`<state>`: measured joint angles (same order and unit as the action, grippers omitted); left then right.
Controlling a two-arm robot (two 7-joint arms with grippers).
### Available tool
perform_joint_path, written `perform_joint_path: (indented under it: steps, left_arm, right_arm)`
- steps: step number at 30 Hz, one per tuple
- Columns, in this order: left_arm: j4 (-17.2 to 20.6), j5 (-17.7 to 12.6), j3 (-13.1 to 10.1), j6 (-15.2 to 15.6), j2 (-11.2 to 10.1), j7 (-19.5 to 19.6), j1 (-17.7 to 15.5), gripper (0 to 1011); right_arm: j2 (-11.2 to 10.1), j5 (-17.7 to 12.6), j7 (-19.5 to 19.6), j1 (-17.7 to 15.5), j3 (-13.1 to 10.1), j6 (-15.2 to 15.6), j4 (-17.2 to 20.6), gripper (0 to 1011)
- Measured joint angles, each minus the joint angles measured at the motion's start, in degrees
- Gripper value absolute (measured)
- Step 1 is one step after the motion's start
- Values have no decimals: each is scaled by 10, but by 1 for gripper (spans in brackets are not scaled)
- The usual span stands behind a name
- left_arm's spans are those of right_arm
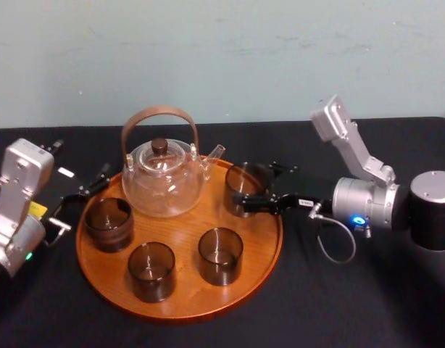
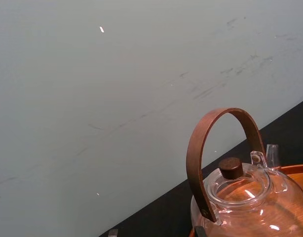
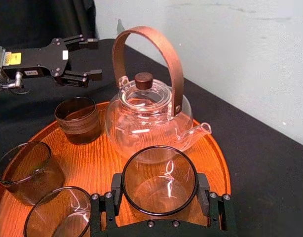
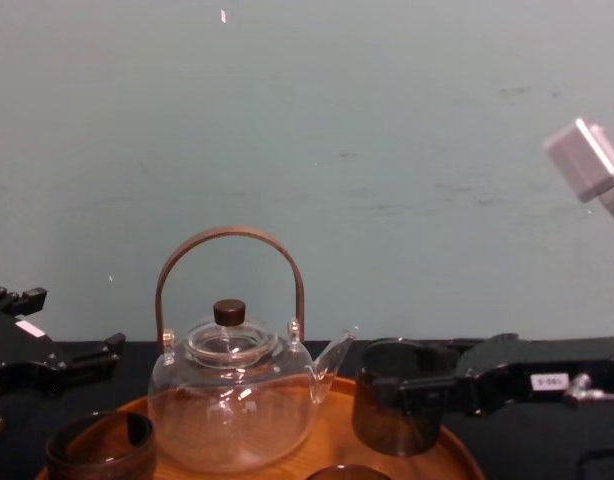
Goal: Pick up the glass from the table and place it on the tray.
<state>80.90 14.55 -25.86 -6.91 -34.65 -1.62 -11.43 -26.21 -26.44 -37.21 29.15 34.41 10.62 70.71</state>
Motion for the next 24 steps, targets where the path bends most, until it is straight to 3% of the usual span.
perform_joint_path:
  steps: [24]
  left_arm:
    - [0,0,0,0,0,0,0,1001]
  right_arm:
    - [45,22,-9,26,9,-34,-95,907]
